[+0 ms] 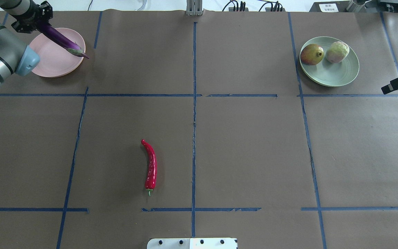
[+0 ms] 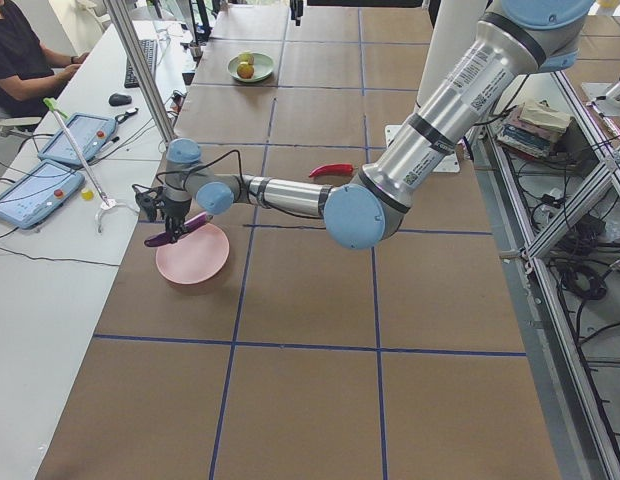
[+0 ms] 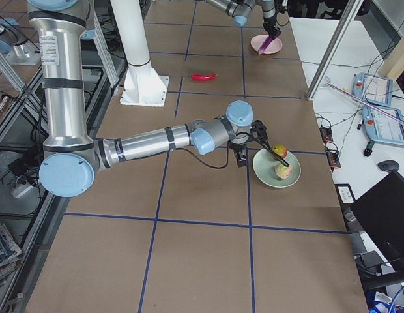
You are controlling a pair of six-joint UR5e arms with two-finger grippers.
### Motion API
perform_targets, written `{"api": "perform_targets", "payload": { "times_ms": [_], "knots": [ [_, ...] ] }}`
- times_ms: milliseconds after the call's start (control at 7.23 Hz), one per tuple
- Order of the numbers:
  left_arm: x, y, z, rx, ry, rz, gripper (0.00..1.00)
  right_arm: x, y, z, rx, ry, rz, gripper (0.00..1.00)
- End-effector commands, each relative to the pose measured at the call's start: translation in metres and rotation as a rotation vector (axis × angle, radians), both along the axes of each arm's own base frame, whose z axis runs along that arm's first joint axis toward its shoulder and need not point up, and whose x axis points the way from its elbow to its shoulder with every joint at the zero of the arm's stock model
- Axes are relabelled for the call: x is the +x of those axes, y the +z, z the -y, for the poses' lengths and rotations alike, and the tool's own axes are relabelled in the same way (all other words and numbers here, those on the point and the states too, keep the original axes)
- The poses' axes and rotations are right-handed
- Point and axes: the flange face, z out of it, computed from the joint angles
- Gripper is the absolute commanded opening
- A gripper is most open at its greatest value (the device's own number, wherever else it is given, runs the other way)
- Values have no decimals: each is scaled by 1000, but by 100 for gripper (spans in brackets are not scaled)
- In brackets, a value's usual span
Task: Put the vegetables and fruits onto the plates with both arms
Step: 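Lower the eggplant onto the pink plate and open the left gripper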
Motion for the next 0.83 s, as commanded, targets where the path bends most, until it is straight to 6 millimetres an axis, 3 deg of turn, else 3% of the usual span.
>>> {"api": "perform_targets", "payload": {
  "times_ms": [0,277,553,691],
  "knots": [
    [-16,23,5,17,-21,-11,99,-1,-2,0,5,0,-1,100],
    [-13,17,3,20,8,-65,100,-1,-6,0,12,0,2,100],
    [-9,-23,-13,46,36,-210,100,-1,-9,0,18,0,3,100],
    [24,-52,-45,86,80,-254,100,0,-11,-1,20,2,4,100]
  ]
}}
